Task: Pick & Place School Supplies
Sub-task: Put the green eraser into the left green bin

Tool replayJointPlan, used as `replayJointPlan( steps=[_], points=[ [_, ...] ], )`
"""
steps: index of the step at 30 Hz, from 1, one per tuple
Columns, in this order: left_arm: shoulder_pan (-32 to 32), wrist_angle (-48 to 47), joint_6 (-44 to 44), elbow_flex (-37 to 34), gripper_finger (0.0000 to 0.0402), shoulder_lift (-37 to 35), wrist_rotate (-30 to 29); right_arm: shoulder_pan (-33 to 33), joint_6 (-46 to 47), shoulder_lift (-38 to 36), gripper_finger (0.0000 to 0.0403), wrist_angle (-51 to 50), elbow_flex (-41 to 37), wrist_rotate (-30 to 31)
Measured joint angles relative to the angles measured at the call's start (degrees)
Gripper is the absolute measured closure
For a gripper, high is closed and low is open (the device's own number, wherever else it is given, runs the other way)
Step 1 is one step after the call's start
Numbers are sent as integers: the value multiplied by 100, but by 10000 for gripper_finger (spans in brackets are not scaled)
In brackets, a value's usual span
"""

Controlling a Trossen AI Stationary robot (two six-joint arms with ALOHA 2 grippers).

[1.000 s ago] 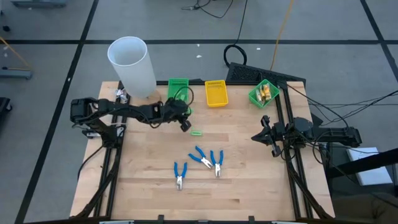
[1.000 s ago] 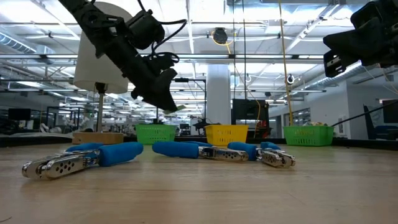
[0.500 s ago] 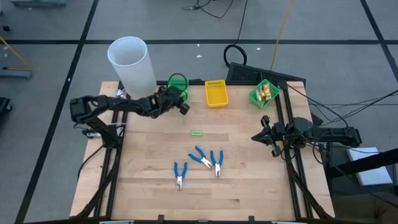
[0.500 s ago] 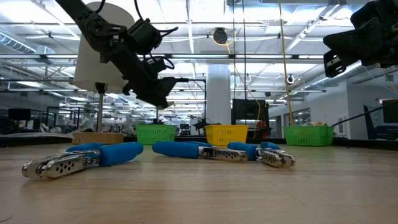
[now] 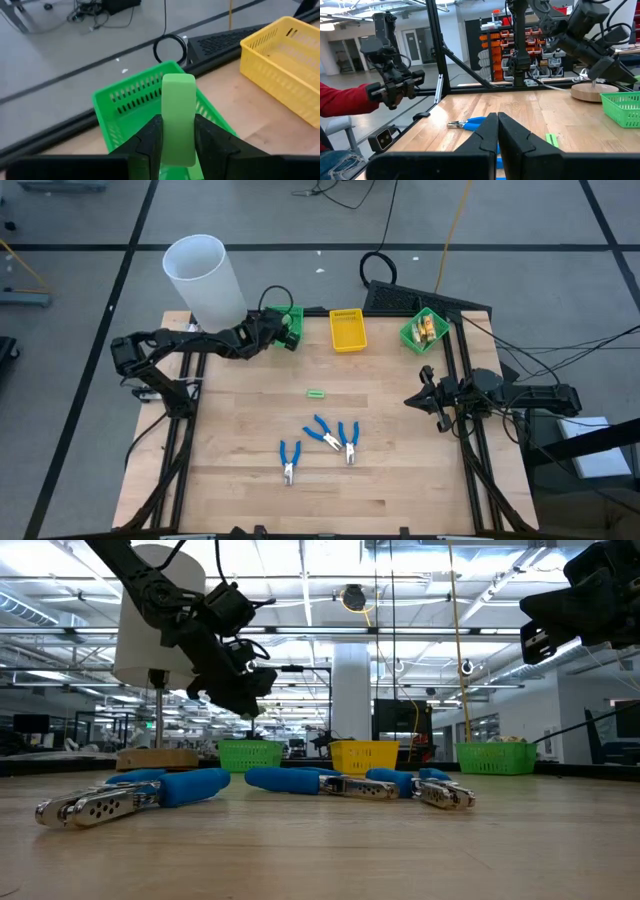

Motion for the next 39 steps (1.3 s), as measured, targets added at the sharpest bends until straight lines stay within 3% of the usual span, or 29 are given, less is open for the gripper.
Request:
replayJointPlan(
  steps=[39],
  points=[
    [-27,-197,-212,0,293,614,173,1,-1,-2,399,-2,0,1]
  ],
)
